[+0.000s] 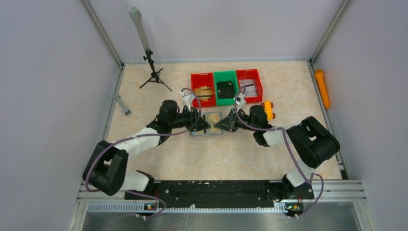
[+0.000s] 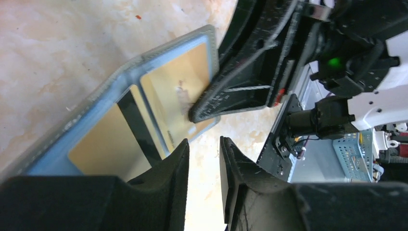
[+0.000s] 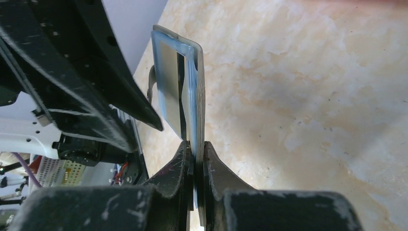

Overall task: Take the credit cards out of the card holder
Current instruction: Remove the credit card from the card holder.

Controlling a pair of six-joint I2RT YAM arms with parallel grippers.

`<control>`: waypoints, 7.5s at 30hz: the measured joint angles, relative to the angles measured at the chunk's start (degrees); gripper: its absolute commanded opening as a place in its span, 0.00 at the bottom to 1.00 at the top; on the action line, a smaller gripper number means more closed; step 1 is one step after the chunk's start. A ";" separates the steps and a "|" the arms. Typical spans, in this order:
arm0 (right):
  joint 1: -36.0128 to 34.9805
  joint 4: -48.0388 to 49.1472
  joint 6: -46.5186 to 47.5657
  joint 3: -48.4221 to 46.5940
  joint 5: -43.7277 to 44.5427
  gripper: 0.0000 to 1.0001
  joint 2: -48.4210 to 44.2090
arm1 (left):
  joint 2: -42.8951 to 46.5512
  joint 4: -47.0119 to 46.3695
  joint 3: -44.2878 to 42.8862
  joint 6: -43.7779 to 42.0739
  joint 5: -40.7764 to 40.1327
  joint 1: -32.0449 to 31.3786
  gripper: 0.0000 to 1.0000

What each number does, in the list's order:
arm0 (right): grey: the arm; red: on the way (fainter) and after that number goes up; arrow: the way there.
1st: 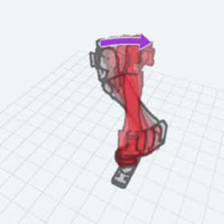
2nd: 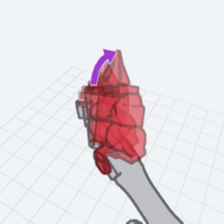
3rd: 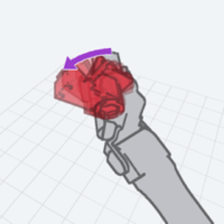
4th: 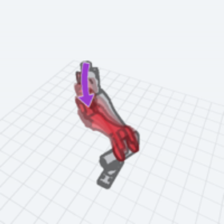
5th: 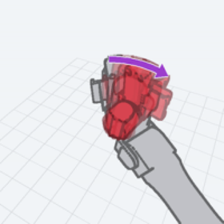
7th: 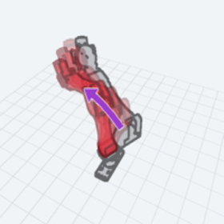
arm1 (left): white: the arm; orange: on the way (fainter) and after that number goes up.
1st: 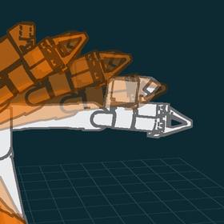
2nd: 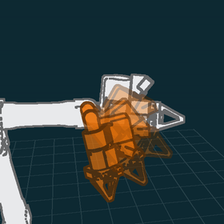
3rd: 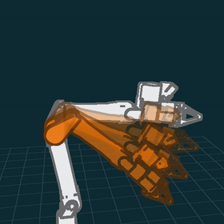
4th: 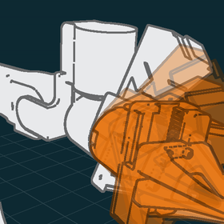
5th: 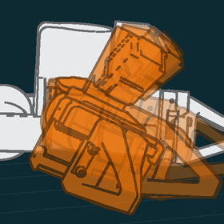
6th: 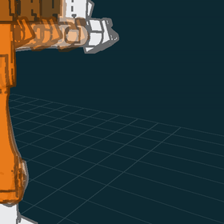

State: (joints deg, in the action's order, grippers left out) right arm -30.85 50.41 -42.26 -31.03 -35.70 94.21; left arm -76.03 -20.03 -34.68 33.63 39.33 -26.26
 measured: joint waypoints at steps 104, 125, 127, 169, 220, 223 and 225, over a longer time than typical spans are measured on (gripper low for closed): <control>5.38 34.58 -26.95 3.72 -13.22 0.00 6.78 | 1.99 -19.04 6.49 13.27 12.00 8.61 0.00; 5.20 34.93 -25.90 3.74 -13.22 0.34 6.78 | -3.28 -21.68 6.49 15.96 13.33 8.52 0.00; 5.11 34.93 -25.35 3.72 -13.20 0.38 6.78 | -3.28 -22.05 6.47 16.00 13.35 8.39 0.00; 3.61 33.81 -22.27 1.99 -13.05 0.00 6.95 | -4.96 -30.27 6.19 20.52 16.65 6.49 0.13; 2.82 34.75 -22.27 0.90 -14.99 0.06 8.31 | -4.72 -23.98 5.42 16.44 13.84 7.15 0.12; 2.51 34.29 -22.27 0.87 -14.97 0.08 8.31 | -4.87 -25.14 5.42 17.35 14.78 6.97 0.12; 2.19 34.18 -22.27 0.81 -14.97 0.09 8.31 | -4.87 -25.83 5.42 17.66 15.34 6.88 0.11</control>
State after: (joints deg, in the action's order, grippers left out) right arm -28.67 84.60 -64.53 -30.22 -50.68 102.52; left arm -80.90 -45.87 -29.26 51.29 54.68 -19.38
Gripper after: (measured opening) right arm 0.074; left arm 0.124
